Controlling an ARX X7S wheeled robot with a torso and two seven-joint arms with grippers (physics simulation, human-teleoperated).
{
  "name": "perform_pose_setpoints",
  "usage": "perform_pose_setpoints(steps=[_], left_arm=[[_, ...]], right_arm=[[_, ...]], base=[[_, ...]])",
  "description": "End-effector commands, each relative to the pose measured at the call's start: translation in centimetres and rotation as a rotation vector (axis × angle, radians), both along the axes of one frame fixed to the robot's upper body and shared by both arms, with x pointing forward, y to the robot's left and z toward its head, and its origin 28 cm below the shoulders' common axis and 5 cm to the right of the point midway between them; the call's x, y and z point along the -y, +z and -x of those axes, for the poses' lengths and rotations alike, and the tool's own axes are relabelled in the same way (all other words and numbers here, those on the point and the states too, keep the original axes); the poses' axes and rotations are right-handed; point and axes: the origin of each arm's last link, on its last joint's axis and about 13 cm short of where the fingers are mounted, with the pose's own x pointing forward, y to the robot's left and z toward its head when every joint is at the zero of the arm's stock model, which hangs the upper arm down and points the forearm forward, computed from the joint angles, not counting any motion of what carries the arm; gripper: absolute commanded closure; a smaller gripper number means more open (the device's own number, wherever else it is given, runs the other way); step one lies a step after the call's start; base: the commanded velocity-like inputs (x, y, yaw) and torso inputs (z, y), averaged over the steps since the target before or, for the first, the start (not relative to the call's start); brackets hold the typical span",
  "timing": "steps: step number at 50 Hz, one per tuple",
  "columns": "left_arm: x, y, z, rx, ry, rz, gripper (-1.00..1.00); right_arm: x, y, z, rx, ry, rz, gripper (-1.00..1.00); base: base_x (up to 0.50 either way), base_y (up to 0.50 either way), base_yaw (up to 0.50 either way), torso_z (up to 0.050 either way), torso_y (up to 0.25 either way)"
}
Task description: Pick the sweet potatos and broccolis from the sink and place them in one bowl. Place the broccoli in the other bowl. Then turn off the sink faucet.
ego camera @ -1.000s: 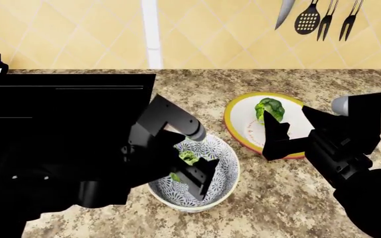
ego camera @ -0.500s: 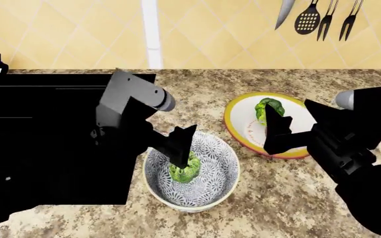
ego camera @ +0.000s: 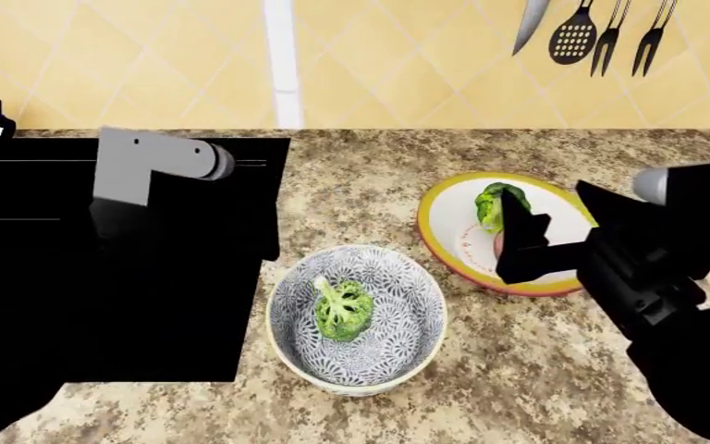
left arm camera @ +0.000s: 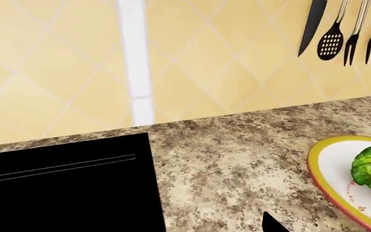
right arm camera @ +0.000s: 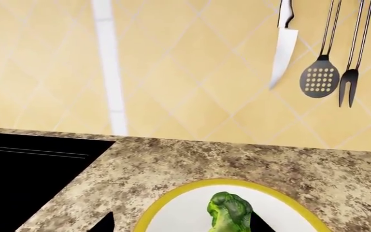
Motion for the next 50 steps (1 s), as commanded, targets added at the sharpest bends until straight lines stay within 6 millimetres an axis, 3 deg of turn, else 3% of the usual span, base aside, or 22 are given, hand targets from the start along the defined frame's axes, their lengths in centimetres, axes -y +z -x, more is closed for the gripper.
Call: perform_pose_setpoints(steps=[1,14,42,50], left_arm=[[-0.7,-0.6,0.03,0.026,0.069,0.015,-1.0],[-0.49,-1.11,0.41,0.021,0.062,0.015,-1.0],[-1.03,-1.28,0.82,0.022,0.076,0.026,-1.0],[-1.09,-1.45,0.86,0.018,0.075,0.022,-1.0]], right_arm=[[0.2,-0.16,0.19,0.027,-0.031,-0.001,-1.0],[0.16,-0.66,0.05,0.006,-0.035,-0.006,-1.0],[0.28,-0.62,0.43,0.022,-0.042,-0.015,-1.0],[0.06,-0.9,0.46,0.024,-0.033,-0.001,-1.0]], base=[[0.0,0.0,0.0,0.0,0.0],[-0.01,0.21,0.0,0.0,0.0],[-0.3,0.5,0.0,0.0,0.0],[-0.04,0.3,0.0,0.0,0.0]])
